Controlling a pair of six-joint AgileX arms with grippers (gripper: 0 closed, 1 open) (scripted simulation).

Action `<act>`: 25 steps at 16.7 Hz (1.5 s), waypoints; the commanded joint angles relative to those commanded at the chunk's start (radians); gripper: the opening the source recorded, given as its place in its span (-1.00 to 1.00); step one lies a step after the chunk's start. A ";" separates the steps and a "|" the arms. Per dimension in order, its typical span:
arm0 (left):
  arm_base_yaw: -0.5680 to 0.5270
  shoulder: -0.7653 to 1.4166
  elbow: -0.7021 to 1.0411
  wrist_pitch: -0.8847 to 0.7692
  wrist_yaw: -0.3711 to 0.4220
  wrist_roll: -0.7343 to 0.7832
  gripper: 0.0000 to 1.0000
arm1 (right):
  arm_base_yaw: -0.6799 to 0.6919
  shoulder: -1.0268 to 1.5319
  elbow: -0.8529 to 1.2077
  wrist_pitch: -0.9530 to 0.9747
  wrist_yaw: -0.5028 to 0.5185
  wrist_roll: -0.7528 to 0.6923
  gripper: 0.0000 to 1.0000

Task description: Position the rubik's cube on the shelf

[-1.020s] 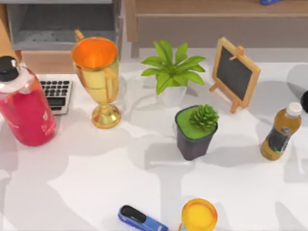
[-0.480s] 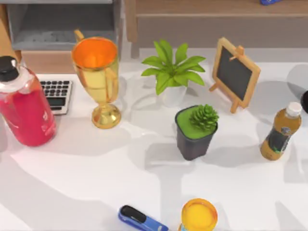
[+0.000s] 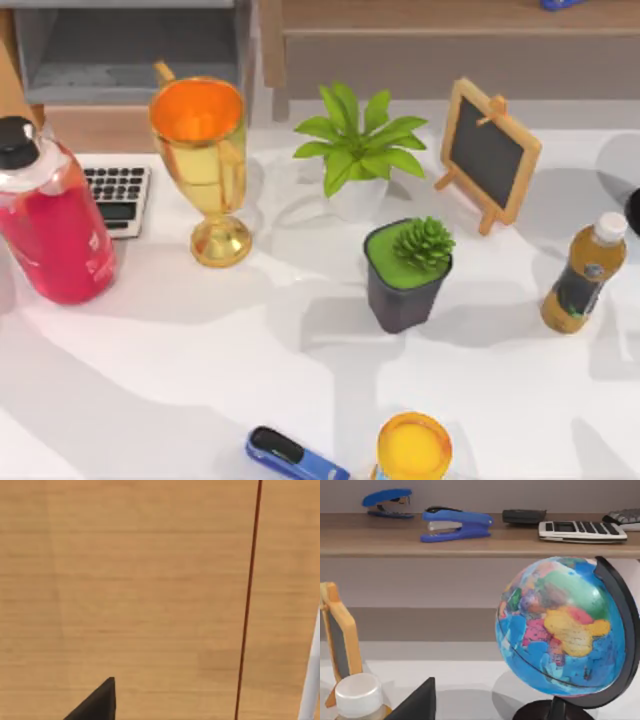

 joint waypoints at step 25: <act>-0.008 0.020 0.042 -0.022 -0.008 0.000 -1.00 | 0.000 0.000 0.000 0.000 0.000 0.000 1.00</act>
